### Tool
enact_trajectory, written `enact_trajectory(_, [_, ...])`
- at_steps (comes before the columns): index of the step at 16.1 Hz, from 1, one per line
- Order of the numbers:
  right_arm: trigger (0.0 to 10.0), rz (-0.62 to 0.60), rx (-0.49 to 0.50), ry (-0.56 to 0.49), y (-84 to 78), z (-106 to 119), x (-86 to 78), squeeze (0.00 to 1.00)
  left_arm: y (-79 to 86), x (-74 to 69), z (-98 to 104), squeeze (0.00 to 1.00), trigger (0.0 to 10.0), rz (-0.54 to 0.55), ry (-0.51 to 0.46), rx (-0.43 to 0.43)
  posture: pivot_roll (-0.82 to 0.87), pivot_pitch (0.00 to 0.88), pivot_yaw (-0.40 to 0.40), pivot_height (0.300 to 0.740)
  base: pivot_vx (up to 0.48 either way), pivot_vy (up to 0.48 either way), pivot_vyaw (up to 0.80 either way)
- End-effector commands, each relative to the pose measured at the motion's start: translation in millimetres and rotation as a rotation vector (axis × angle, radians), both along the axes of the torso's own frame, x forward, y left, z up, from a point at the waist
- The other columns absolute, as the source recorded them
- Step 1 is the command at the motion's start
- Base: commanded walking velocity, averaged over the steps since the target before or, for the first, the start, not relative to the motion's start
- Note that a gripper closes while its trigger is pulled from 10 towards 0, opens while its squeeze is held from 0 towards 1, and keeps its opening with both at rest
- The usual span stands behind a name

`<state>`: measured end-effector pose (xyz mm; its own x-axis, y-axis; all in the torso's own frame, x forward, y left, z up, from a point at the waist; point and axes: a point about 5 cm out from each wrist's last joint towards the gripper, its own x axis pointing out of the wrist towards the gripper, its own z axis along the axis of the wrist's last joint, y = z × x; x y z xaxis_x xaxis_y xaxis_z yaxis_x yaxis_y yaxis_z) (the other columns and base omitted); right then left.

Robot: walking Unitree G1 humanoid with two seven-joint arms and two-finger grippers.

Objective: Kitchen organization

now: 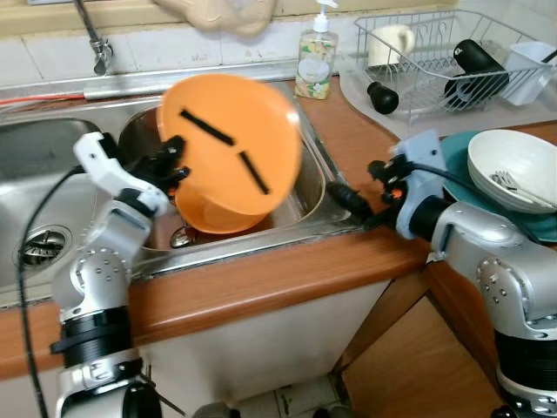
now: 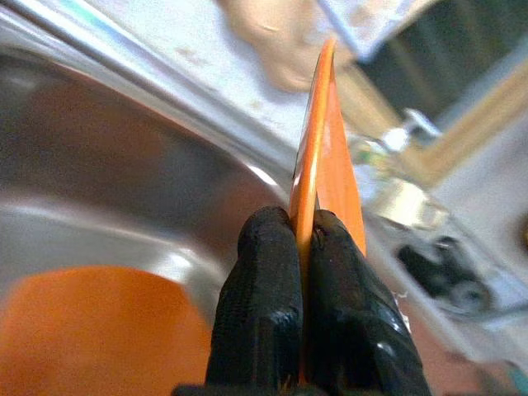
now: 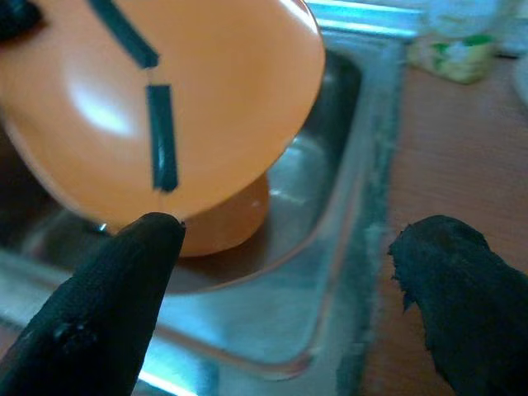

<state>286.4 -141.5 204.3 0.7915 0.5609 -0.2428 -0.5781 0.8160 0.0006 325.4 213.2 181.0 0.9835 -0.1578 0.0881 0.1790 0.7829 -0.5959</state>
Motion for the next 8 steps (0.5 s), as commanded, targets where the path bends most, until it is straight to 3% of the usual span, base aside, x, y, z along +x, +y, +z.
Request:
enact_trajectory(1, [10.0,0.047,-0.031,-0.014,4.4,1.3,-4.4,0.0,2.5,5.9,4.2,0.0,0.0,0.032,0.002,0.012,-0.04,0.0,-0.009,0.74,0.0,0.0,0.0])
enact_trajectory(4, [10.0,0.119,-0.049,-0.008,9.1,1.7,-9.3,0.0,-2.7,19.2,-5.3,0.0,0.0,0.05,0.09,0.007,-0.05,0.0,-0.003,0.74,0.0,0.0,0.0])
enact_trajectory(8, [10.0,0.139,-0.064,-0.003,10.1,-0.4,-11.6,0.0,-13.5,34.6,-34.5,0.0,0.0,0.048,0.271,-0.006,-0.05,0.0,0.007,0.74,0.0,0.0,0.0])
